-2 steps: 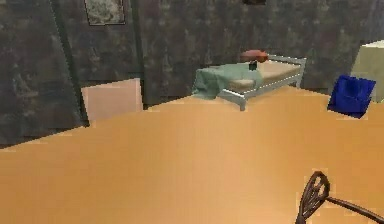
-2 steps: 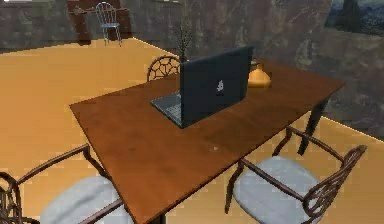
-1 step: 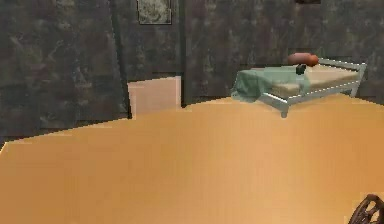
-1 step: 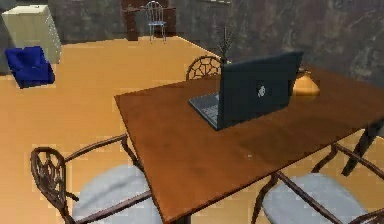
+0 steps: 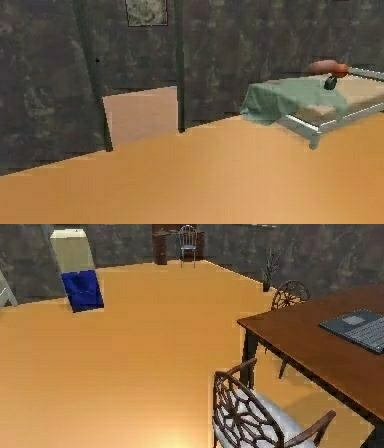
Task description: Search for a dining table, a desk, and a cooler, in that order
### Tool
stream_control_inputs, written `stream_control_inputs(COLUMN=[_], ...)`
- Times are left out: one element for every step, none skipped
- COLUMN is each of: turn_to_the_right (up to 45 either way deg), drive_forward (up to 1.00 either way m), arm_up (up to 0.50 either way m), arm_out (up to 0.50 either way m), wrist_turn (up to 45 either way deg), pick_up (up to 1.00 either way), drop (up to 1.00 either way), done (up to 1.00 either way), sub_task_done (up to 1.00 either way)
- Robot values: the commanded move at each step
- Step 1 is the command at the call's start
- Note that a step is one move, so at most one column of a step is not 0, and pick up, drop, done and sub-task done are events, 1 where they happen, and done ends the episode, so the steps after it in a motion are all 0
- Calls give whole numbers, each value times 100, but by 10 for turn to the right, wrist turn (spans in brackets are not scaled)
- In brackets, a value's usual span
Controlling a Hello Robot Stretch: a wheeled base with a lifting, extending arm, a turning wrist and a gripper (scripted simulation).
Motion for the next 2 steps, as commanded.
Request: stream_control_inputs(turn_to_the_right=[450,150], drive_forward=[0,0], arm_up=[0,0], arm_out=[0,0], wrist_turn=[0,0], pick_up=[0,0], drop=[0,0], done=[0,0], sub_task_done=[0,0])
